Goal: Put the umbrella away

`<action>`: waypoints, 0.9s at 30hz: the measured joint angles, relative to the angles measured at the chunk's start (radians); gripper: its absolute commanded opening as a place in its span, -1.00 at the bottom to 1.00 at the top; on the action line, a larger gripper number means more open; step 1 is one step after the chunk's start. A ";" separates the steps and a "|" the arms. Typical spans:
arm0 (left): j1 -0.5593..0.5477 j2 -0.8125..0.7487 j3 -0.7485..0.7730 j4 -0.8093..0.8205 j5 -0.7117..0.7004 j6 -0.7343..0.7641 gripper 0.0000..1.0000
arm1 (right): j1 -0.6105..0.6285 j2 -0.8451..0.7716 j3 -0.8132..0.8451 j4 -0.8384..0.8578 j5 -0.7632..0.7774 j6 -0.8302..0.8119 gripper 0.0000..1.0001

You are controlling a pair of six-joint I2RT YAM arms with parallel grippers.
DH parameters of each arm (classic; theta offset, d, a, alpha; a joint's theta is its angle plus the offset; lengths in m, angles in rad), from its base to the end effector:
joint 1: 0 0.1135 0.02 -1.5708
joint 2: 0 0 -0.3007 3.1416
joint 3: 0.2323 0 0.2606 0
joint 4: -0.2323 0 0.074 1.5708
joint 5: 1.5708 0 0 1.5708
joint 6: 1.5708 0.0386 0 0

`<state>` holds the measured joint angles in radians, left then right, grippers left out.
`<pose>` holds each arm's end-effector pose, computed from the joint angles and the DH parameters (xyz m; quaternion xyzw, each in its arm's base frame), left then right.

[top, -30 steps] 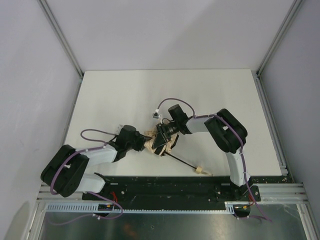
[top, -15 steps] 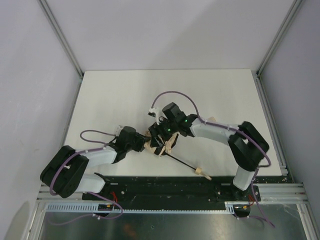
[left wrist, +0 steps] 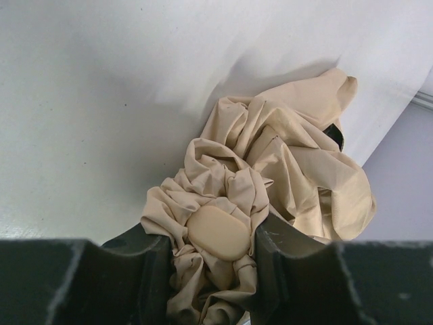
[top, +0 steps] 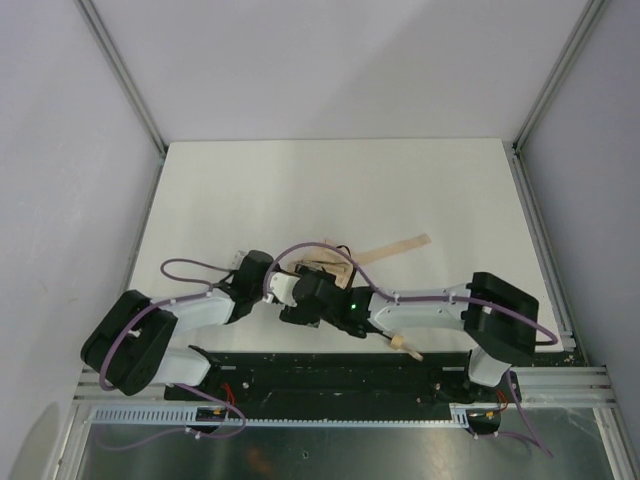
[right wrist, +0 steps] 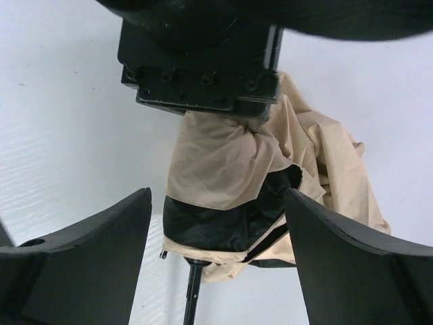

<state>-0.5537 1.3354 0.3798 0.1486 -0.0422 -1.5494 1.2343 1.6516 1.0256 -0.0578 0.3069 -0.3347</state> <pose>0.1906 -0.1159 0.1521 -0.4499 0.8114 -0.3138 0.2019 0.1334 0.3462 0.2433 -0.5842 0.6781 0.0600 0.4419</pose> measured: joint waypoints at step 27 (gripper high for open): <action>0.050 -0.002 0.048 -0.125 0.028 -0.016 -0.03 | -0.009 0.232 0.033 0.133 0.121 -0.009 -1.00</action>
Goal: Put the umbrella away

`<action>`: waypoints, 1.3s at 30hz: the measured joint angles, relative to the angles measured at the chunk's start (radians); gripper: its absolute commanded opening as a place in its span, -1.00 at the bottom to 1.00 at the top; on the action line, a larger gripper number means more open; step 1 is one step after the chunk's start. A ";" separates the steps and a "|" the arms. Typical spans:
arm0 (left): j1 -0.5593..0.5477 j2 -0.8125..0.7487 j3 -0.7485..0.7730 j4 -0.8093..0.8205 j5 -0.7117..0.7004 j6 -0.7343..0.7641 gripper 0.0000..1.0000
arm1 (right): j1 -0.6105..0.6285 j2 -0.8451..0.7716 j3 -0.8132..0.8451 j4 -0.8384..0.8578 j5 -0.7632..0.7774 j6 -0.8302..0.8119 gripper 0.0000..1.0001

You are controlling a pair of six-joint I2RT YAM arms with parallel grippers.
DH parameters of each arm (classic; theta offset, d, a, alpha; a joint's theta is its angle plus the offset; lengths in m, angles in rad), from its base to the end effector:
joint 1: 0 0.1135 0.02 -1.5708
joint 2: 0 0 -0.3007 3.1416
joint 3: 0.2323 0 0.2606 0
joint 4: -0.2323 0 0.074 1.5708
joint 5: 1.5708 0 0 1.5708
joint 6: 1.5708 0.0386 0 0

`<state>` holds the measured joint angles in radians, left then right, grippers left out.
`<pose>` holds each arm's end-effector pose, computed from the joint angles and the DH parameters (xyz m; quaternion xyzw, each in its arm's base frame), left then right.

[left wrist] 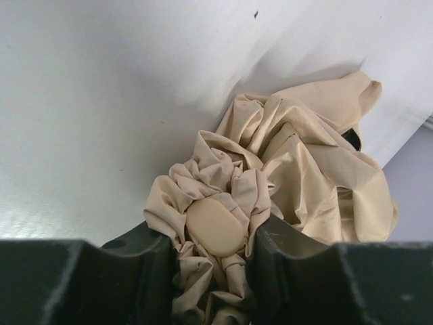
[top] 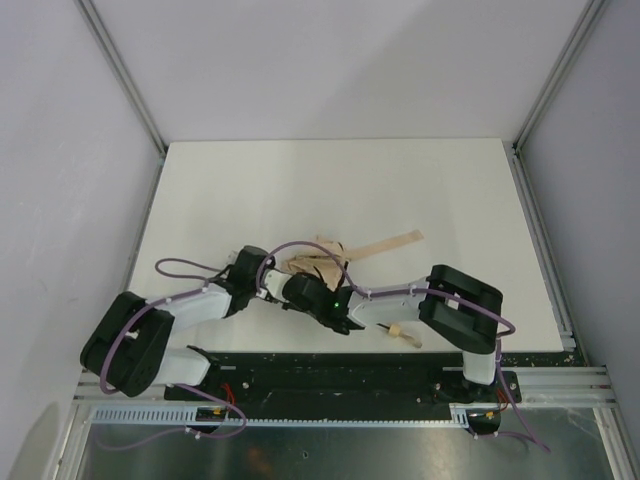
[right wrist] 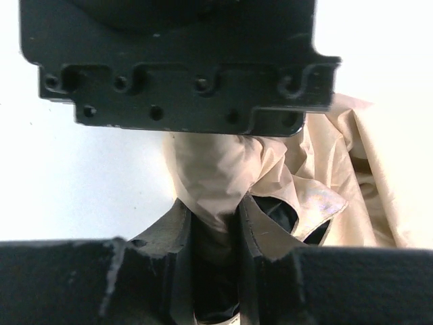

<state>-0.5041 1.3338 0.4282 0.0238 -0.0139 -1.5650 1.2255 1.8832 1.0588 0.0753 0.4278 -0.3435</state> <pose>0.1970 -0.1081 0.1564 -0.4782 0.8107 -0.2870 0.1782 0.1534 0.3790 0.1799 -0.5729 0.6940 -0.0094 0.4360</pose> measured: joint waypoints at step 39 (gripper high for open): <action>0.104 -0.137 -0.127 0.171 0.153 0.159 0.98 | -0.477 0.194 0.169 0.039 -1.151 0.377 -1.00</action>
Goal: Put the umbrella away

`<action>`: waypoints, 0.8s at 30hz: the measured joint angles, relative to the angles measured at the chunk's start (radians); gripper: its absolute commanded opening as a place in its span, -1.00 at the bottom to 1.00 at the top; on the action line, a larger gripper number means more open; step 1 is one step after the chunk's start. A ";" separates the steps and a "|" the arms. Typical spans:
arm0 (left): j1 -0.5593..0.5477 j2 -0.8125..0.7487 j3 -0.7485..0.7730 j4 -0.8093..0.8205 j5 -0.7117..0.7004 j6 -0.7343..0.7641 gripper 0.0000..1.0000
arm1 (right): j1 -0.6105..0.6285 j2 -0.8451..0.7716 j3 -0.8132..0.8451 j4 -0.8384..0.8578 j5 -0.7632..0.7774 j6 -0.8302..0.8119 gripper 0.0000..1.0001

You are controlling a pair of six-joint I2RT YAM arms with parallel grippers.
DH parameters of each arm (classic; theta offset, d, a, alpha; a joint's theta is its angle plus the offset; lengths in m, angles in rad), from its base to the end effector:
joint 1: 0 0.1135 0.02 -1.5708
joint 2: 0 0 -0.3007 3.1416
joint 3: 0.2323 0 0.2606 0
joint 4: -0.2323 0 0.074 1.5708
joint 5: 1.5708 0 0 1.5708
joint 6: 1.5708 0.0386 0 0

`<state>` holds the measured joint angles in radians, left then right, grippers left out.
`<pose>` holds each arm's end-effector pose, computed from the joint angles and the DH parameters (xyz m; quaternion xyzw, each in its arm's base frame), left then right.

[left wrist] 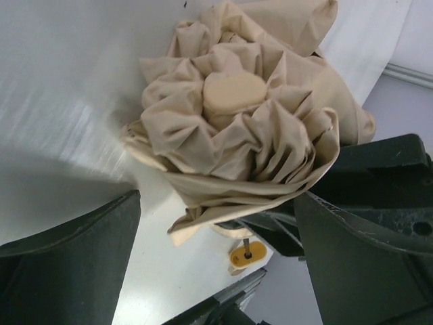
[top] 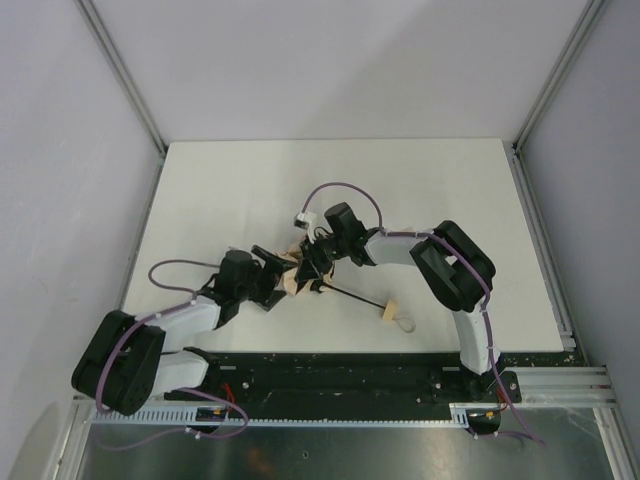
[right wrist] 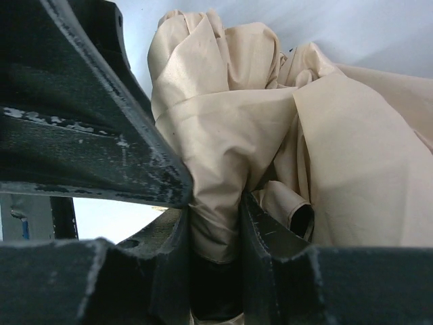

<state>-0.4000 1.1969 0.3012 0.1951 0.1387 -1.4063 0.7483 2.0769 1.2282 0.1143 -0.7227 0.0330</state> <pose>0.1833 -0.0833 0.1606 -0.4106 0.8066 -0.3691 0.2110 0.3159 0.3282 0.1569 -0.4337 0.7505 0.4434 0.2282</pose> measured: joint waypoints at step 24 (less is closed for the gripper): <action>-0.018 0.223 0.042 0.243 -0.086 -0.009 -0.84 | -0.011 -0.017 0.000 -0.024 0.025 -0.032 -1.00</action>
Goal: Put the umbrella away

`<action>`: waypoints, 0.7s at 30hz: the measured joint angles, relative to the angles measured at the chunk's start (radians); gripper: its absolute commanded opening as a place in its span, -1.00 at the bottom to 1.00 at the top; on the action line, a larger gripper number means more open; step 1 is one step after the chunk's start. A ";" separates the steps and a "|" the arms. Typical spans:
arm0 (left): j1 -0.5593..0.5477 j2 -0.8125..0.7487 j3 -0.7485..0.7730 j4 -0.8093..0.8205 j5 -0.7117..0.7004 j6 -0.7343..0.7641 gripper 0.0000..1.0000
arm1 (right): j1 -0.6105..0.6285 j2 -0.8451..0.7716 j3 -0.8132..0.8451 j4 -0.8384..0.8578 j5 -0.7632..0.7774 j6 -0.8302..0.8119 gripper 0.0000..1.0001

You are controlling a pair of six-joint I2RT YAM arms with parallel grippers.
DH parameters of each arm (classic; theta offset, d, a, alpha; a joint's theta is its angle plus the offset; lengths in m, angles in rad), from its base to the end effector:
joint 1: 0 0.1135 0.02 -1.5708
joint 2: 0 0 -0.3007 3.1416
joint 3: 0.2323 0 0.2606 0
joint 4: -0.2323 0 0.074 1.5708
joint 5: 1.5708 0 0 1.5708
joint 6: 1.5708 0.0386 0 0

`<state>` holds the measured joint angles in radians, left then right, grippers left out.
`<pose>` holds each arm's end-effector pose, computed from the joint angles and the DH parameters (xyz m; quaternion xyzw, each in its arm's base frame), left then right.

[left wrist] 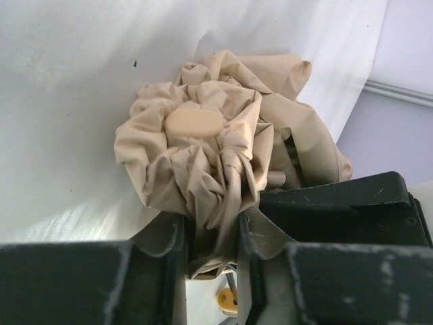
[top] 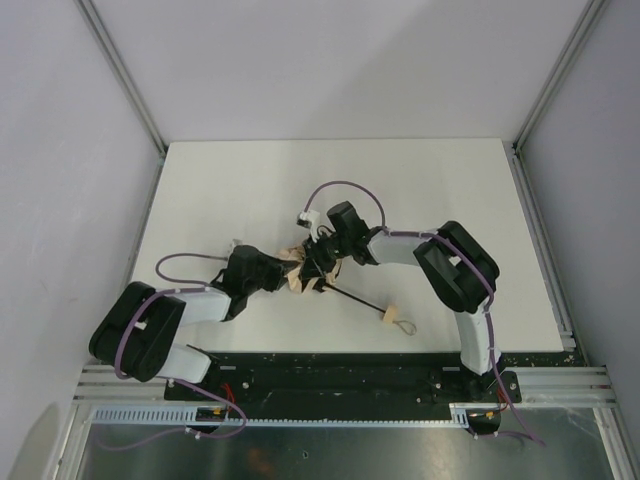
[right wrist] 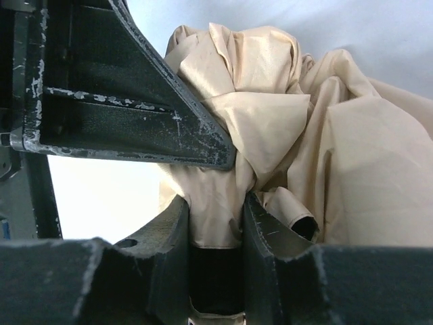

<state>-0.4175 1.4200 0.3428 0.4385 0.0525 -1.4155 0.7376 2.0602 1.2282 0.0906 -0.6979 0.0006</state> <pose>0.2169 -0.0984 0.1488 -0.4170 0.7898 -0.3707 0.2548 0.3185 0.3229 0.1619 -0.4383 0.7527 0.4285 0.2402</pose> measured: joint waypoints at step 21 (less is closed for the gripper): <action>-0.007 0.013 0.000 -0.082 0.032 0.091 -1.00 | 0.194 -0.256 -0.066 -0.219 0.471 0.047 0.49</action>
<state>-0.4244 1.4326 0.3428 0.3565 0.0849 -1.3247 0.9314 1.8046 1.1618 -0.1287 -0.2272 0.0479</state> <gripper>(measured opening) 0.008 0.740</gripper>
